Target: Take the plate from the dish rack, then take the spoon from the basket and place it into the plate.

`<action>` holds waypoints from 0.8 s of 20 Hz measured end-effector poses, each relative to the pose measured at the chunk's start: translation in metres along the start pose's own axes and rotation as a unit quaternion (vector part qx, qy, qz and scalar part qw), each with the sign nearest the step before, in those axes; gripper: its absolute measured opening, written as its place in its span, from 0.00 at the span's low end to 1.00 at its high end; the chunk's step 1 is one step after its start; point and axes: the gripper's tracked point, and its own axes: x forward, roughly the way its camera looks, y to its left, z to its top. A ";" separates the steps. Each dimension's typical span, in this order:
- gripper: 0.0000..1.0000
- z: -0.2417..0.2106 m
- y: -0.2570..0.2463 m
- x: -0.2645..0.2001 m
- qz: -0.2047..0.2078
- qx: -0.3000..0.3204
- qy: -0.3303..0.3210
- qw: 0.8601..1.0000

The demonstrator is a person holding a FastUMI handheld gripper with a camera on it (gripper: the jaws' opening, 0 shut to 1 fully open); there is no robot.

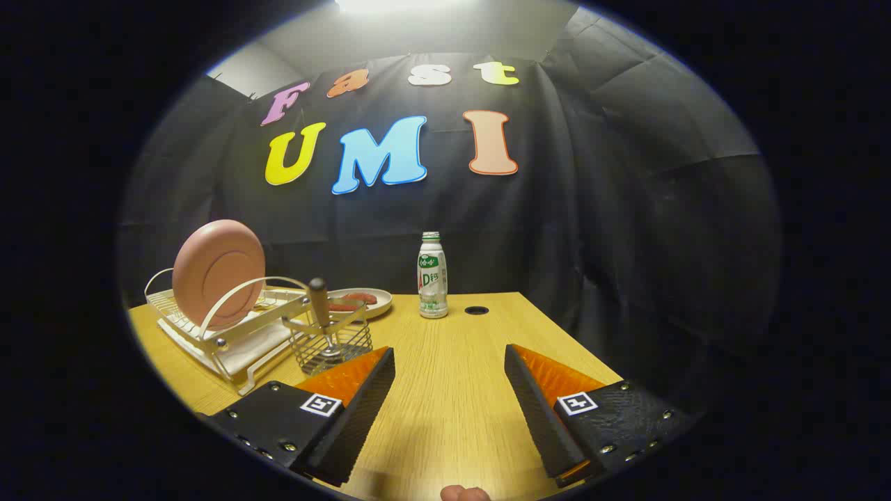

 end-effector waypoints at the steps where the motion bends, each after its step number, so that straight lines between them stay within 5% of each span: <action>1: 0.97 0.007 0.000 0.011 -0.001 0.008 -0.003 1.000; 16: 0.97 0.189 0.056 -0.058 -0.011 -0.007 -0.035 0.999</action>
